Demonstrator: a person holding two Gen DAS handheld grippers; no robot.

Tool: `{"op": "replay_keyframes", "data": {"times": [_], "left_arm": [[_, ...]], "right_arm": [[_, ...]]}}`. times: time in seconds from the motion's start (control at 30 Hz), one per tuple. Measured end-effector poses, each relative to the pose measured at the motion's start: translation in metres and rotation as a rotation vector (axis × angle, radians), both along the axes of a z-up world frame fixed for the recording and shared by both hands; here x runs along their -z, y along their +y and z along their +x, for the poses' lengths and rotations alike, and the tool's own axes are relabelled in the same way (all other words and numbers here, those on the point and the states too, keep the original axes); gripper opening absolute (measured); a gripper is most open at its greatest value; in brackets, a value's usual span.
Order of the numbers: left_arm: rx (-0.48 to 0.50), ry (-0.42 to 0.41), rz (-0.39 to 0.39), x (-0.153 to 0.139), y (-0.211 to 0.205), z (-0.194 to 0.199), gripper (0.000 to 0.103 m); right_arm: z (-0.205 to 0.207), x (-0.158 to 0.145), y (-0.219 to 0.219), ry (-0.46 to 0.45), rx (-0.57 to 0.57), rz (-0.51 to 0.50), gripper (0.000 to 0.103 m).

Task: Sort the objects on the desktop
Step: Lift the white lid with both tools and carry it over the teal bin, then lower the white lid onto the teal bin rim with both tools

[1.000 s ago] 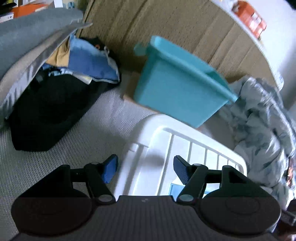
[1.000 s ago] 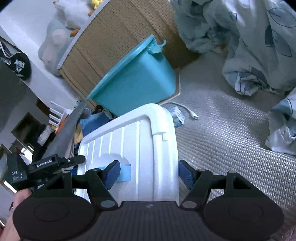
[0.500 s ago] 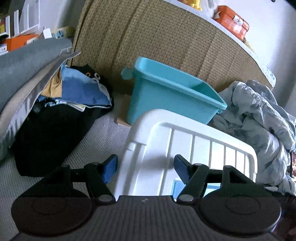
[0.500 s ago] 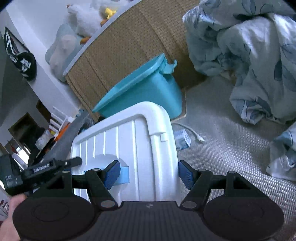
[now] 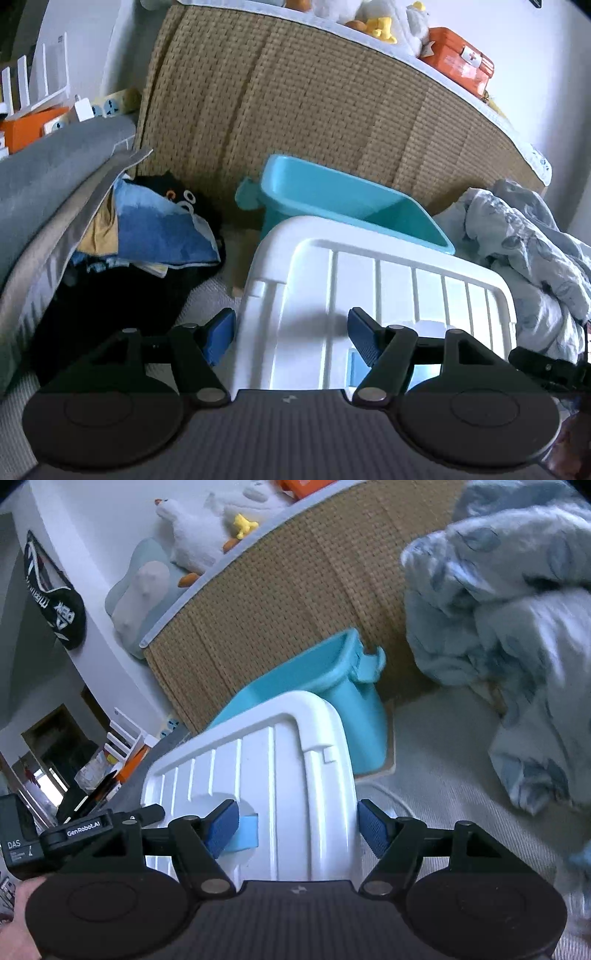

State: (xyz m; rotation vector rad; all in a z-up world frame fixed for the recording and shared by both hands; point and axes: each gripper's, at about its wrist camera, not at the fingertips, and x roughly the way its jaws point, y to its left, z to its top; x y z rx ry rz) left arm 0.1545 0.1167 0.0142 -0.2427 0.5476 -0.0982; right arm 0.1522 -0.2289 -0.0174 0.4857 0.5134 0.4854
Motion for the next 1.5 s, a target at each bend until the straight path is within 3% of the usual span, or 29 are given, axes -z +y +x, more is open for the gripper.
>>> {"op": "replay_keyframes", "data": {"times": [0.57,1.03,1.23,1.5], "left_arm": [[0.021,-0.028,0.027,-0.056,-0.006,0.117,0.070],[0.033,0.060,0.052,-0.047,-0.004,0.204,0.070],[0.030,0.089,0.061,-0.038,-0.005,0.224,0.070],[0.028,0.110,0.049,-0.031,0.000,0.245,0.070]], "right_arm": [[0.106,-0.063,0.015,-0.067,0.018,-0.127,0.075],[0.179,-0.059,0.034,-0.010,0.008,-0.267,0.076],[0.199,-0.056,0.043,0.002,0.002,-0.332,0.076],[0.224,-0.054,0.049,0.046,0.012,-0.337,0.076]]}}
